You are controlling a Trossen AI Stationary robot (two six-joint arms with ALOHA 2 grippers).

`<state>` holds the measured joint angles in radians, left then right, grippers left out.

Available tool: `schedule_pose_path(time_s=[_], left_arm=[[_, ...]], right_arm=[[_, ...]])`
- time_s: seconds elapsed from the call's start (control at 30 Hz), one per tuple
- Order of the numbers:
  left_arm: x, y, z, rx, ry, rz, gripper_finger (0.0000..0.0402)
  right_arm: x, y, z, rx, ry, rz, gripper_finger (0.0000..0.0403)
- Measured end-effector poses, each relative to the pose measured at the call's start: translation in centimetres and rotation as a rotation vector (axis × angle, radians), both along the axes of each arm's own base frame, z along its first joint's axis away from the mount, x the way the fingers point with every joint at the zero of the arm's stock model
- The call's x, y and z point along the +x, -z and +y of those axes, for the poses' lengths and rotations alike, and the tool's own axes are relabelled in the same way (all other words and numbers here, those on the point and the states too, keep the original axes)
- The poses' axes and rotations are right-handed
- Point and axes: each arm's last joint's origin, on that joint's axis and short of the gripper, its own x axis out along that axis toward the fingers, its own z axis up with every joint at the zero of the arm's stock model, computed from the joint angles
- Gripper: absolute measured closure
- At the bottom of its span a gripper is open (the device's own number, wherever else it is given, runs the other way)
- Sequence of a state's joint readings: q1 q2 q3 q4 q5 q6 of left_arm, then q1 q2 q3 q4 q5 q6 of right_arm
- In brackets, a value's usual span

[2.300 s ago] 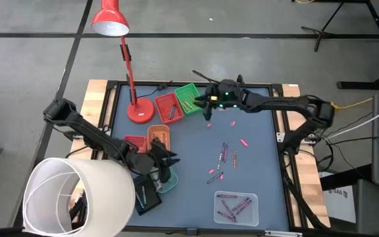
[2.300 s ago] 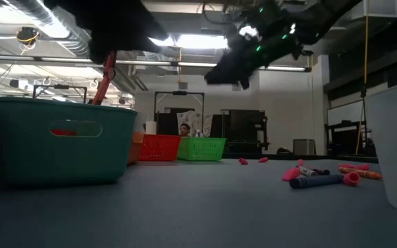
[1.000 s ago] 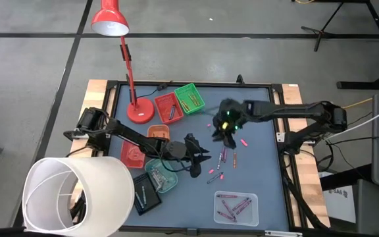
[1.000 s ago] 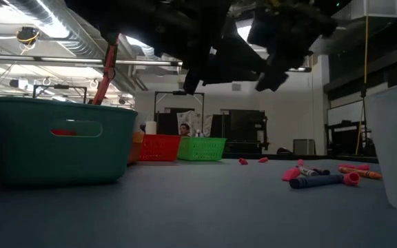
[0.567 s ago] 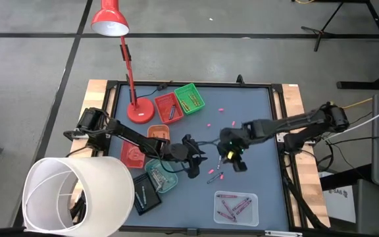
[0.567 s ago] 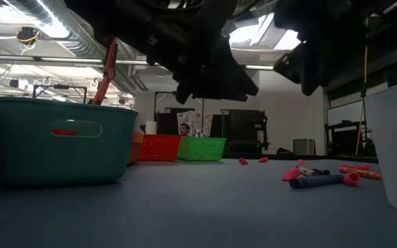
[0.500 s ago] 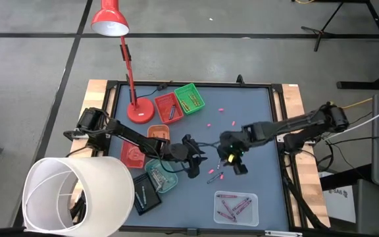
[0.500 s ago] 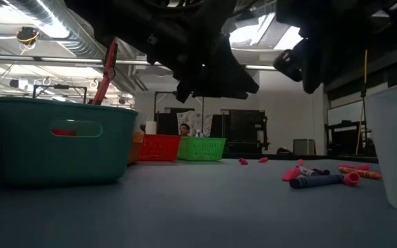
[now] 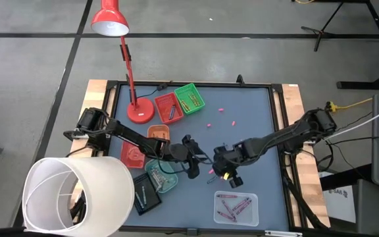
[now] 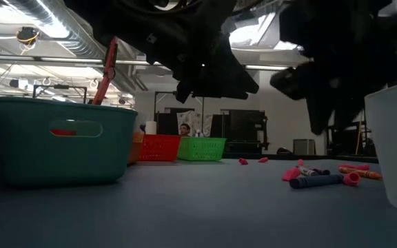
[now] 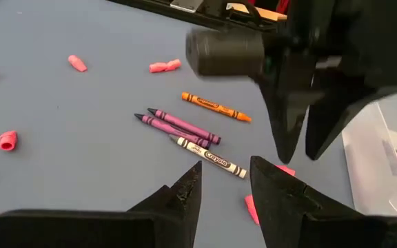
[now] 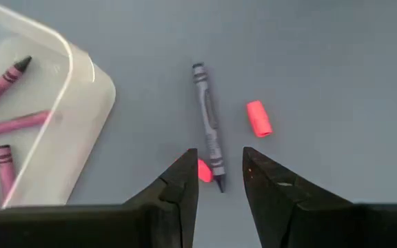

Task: Sort crayons
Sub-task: Put the blue crayon into the right red basket

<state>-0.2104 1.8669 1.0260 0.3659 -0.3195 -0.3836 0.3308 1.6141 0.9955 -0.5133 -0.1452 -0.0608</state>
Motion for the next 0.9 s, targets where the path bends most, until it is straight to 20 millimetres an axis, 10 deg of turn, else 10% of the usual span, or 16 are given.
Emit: schedule_pose_path(time_s=[0.9], left_arm=[[0.0,0.0,-0.1,-0.004,0.0,-0.002,0.0294]], right_arm=[[1.3,4.5,0.9,-0.184,0.01,0.037,0.0292]])
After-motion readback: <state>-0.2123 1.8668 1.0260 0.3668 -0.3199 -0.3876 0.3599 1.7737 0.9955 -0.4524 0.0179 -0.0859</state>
